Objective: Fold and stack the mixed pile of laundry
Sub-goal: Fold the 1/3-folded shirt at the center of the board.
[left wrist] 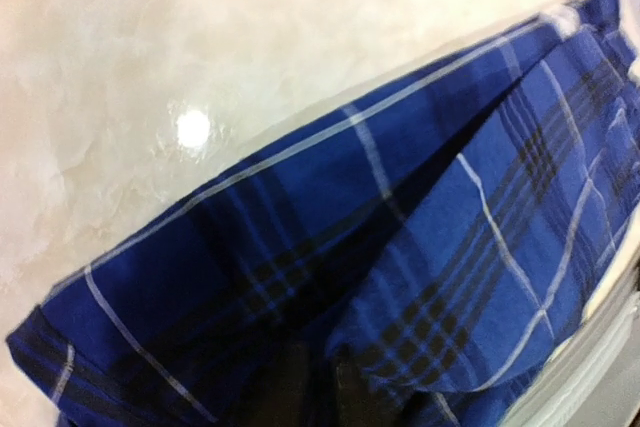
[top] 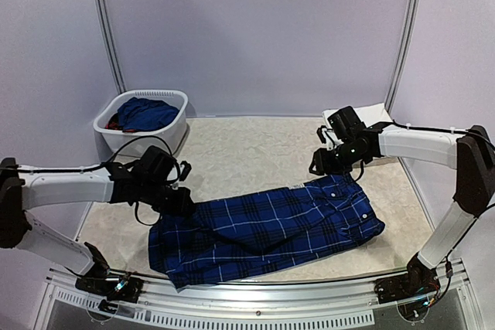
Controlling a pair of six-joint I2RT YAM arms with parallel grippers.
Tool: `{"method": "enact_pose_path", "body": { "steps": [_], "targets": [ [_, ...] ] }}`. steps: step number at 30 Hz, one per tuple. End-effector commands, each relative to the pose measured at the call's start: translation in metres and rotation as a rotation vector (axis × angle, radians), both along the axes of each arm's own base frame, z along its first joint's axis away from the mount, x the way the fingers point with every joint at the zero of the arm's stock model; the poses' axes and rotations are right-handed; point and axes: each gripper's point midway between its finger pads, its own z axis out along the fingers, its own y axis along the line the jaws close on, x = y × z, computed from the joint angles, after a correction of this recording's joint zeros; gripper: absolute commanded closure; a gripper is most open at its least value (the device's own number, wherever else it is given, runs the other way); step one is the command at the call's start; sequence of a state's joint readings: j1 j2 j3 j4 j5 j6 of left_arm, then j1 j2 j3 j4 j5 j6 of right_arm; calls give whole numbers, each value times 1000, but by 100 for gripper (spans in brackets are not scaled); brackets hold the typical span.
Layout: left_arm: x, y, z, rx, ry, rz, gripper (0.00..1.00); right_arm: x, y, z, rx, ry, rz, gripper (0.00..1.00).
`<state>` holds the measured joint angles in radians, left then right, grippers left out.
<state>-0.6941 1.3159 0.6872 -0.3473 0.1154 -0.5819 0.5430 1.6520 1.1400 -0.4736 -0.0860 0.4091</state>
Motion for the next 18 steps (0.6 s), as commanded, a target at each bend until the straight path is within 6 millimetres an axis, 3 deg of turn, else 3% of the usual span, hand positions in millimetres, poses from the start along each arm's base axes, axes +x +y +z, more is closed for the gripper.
{"method": "enact_pose_path", "body": {
  "steps": [1,2,3,6,11,13,15,18],
  "targets": [
    [-7,8,-25,42,79,7,67,4,6,-1,9,9,21,53],
    [-10,9,-26,47,91,3,55,3,8,0,18,11,29,53],
    [-12,11,-27,55,95,4,51,2,11,2,33,13,39,53],
    [-12,36,-16,152,55,60,45,-5,30,9,55,0,96,53],
    [-12,67,36,287,-104,155,32,-28,81,24,88,-47,265,53],
    [-19,84,55,418,-148,182,32,-35,98,27,131,-49,310,53],
    [-24,83,67,468,-165,173,34,-41,116,31,185,-44,355,55],
    [-36,61,60,413,-131,87,37,-52,141,31,225,-26,437,60]
  ]
}}
